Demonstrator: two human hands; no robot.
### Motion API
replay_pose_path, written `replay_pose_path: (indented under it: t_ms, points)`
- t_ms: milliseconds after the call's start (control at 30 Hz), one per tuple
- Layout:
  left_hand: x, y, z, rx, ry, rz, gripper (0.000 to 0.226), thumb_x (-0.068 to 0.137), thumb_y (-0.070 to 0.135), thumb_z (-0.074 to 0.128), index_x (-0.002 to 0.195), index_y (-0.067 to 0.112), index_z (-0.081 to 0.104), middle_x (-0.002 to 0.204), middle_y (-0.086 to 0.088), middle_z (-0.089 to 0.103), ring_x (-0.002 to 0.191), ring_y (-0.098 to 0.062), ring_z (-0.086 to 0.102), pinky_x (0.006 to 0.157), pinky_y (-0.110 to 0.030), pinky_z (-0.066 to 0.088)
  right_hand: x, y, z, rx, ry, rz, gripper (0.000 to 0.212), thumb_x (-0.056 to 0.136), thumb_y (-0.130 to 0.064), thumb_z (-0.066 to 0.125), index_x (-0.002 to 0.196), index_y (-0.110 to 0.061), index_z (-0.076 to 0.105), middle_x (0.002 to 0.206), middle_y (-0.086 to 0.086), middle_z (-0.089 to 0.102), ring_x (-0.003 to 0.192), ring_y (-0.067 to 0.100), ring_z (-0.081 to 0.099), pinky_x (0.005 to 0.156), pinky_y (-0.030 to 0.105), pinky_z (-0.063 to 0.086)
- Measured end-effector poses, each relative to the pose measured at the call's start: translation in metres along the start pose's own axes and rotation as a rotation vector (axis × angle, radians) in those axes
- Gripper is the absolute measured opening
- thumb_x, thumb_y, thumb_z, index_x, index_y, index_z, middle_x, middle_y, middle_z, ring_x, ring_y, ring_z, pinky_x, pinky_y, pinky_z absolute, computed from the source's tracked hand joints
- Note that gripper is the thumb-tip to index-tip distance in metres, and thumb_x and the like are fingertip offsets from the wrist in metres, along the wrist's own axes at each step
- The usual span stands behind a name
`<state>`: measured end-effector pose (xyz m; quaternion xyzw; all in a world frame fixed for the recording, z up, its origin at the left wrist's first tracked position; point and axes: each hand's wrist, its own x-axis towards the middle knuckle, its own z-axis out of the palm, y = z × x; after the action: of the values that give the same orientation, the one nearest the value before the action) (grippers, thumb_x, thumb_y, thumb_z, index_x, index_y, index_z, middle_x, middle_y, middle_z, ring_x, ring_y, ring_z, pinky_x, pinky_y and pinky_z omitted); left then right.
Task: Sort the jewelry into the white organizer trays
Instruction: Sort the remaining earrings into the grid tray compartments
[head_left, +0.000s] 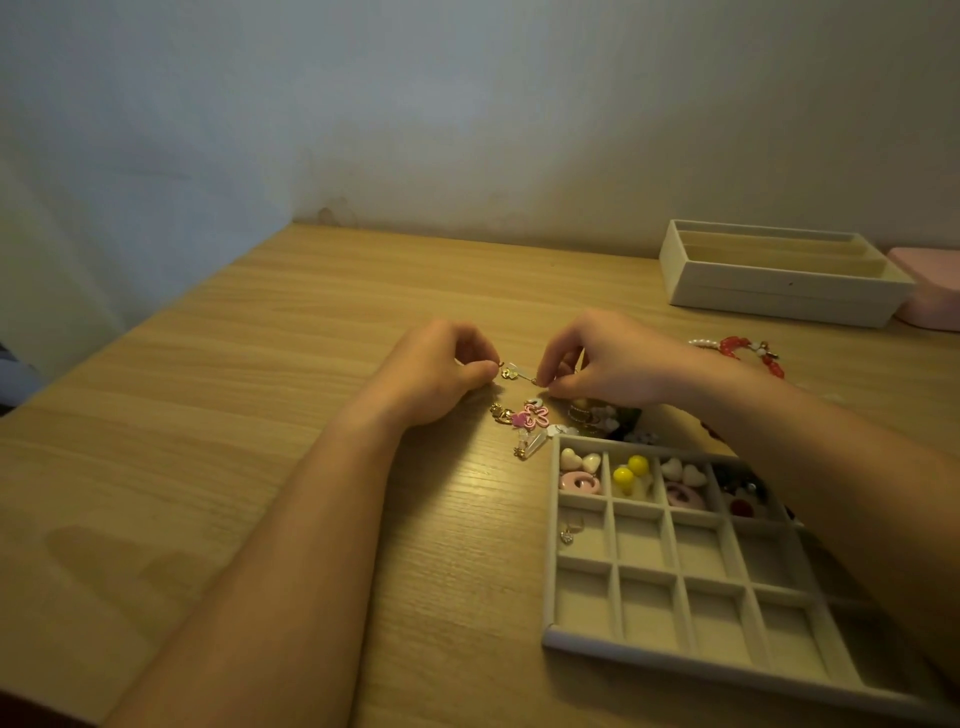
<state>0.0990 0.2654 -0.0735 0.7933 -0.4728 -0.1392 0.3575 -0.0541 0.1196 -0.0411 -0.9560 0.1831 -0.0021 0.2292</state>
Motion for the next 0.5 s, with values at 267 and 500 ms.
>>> replay_pose_path:
  t_ms: [267,500]
  points:
    - [-0.004,0.001,-0.005,0.044,-0.028,-0.012,0.017,0.082,0.014,0.079,0.075,0.028,0.071,0.08,0.004,0.07,0.066,-0.009,0.062,0.063,-0.023,0.051,-0.003,-0.025,0.01,-0.003,0.014,-0.064,0.02,0.083,-0.046,0.08,0.098,-0.033,0.076,0.089,-0.012,0.067,0.082,0.006,0.062,0.063,0.023,0.043]
    - [-0.008,0.005,-0.007,0.048,-0.154,0.034,0.017,0.083,0.013,0.079,0.085,0.029,0.074,0.072,0.009,0.061,0.055,-0.001,0.051,0.064,-0.022,0.045,-0.003,-0.025,0.012,-0.059,-0.049,-0.03,0.007,0.084,-0.034,0.081,0.089,-0.033,0.077,0.083,-0.014,0.065,0.076,0.004,0.059,0.062,0.024,0.042]
